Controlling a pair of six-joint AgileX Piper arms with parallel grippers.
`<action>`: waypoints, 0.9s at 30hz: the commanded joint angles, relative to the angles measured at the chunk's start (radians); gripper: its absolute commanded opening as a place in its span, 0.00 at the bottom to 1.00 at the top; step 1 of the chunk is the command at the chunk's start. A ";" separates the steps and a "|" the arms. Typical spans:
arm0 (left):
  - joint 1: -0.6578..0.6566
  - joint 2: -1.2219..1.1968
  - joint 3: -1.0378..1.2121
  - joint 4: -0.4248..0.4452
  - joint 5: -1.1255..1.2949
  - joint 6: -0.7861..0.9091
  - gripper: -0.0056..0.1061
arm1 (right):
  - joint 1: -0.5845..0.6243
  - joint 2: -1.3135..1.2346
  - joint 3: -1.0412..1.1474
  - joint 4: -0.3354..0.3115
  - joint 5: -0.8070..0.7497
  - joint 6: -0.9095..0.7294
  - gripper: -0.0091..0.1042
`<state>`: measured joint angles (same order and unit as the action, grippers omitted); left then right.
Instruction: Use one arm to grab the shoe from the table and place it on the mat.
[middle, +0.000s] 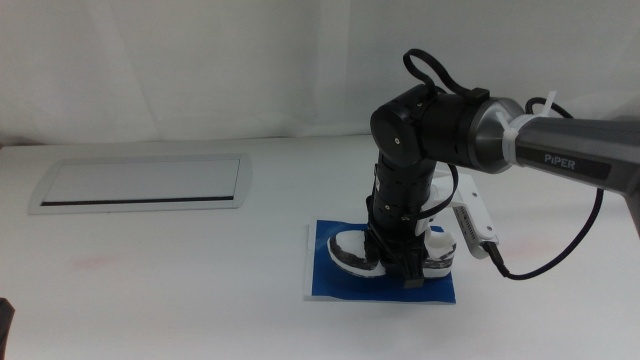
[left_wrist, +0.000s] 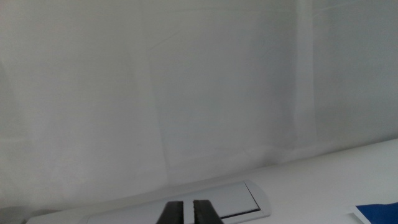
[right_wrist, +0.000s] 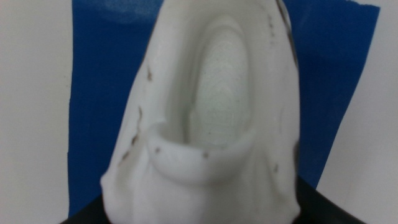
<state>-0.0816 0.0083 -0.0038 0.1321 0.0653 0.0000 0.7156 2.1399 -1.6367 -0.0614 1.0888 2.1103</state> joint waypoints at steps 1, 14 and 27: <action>0.003 -0.040 0.041 -0.009 0.012 -0.007 0.02 | 0.001 0.005 -0.006 -0.003 -0.005 0.006 0.06; 0.003 -0.040 0.041 -0.009 0.025 -0.007 0.02 | 0.001 0.016 -0.006 0.021 -0.005 0.006 0.24; 0.003 -0.040 0.041 -0.009 0.025 -0.007 0.02 | 0.001 0.016 -0.006 0.013 -0.092 -0.013 0.76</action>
<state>-0.0816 0.0083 -0.0038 0.1321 0.0902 0.0000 0.7178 2.1580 -1.6367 -0.0373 1.0082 2.0998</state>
